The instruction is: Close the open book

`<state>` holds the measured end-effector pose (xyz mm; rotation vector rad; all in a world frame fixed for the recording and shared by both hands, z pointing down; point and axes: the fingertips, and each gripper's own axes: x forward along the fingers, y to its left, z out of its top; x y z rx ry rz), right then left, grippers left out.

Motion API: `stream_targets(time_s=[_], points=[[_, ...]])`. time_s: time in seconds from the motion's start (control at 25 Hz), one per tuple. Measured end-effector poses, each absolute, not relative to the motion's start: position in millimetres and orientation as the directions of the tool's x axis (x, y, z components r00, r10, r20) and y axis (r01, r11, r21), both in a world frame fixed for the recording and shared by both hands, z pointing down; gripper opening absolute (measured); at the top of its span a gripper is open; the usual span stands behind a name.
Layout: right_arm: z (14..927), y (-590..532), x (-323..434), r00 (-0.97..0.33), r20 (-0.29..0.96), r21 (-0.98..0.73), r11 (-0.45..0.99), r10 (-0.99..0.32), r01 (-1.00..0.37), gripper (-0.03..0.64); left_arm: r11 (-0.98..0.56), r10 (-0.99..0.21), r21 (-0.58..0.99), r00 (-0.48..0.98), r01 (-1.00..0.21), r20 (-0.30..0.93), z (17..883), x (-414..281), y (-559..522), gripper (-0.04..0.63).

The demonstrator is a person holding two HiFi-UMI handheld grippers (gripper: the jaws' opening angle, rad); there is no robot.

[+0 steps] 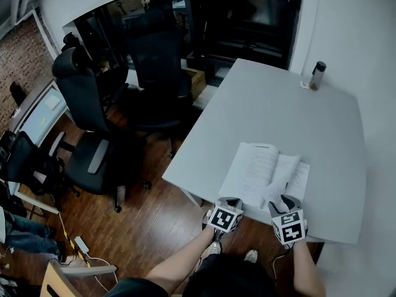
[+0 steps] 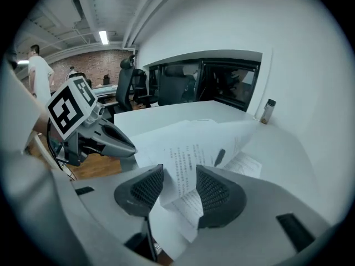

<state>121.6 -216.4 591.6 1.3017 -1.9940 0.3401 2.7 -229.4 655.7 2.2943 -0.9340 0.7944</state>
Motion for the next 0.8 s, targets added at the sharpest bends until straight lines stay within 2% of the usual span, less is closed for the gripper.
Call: stream_targets(time_s=[0.16, 0.64, 0.8], points=[[582.5, -213.5, 162.1, -0.163, 0.655, 0.151, 0.339, -0.738, -0.929, 0.141, -0.618, -0.437, 0.244, 0.584, -0.747, 0.684, 654.2, 3.7, -230.3, 0.006], [598.9, -148.4, 267.5, -0.072, 0.682, -0.021, 0.079, -0.728, -0.997, 0.141, -0.587, -0.476, 0.238, 0.568, -0.774, 0.672, 644.3, -3.5, -230.9, 0.005], [587.4, -153.3, 282.1, -0.056, 0.666, -0.022, 0.056, -0.744, -0.998, 0.141, -0.574, -0.496, 0.236, 0.562, -0.784, 0.662, 636.3, -6.1, -232.0, 0.005]])
